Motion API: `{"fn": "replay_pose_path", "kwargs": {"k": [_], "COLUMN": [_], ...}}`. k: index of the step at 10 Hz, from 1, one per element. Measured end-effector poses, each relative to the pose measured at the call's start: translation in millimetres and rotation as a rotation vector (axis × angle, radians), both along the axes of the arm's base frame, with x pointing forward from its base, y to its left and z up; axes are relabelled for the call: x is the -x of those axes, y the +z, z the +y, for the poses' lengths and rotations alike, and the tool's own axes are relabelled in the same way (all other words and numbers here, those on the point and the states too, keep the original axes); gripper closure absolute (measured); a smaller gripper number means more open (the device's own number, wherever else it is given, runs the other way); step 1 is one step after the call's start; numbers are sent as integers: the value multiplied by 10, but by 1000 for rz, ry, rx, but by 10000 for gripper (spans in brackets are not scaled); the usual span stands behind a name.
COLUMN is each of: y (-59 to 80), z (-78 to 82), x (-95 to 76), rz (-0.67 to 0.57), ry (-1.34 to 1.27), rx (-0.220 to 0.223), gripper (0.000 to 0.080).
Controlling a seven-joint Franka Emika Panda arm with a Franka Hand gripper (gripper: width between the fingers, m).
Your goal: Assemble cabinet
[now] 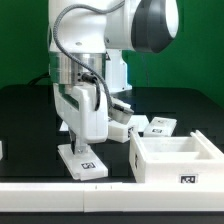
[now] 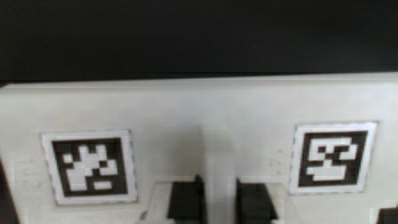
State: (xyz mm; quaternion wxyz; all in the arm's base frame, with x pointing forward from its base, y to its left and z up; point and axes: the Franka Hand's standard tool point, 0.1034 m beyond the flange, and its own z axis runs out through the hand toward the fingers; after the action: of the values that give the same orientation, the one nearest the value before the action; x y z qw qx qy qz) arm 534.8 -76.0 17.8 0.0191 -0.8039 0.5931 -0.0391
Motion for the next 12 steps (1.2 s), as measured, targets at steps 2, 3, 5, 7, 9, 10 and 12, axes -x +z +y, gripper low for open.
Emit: {"fn": "replay_pose_path", "kwargs": {"k": [2,3,5,7,9,10,12], "y": [79,177,314,292,332,478,753], "z": [-131,-244,-337,-325,-320,-299,-126], "x": [14,20,-16,4,-13,-67,-115], "rz": [-7,-14,-33,-32,-30,-48,-75], "ry": [165,292,476,616,761,867,1143], "rx": [18,25,55,83,98,111,163], "gripper": [738,738,738,737,737,737,735]}}
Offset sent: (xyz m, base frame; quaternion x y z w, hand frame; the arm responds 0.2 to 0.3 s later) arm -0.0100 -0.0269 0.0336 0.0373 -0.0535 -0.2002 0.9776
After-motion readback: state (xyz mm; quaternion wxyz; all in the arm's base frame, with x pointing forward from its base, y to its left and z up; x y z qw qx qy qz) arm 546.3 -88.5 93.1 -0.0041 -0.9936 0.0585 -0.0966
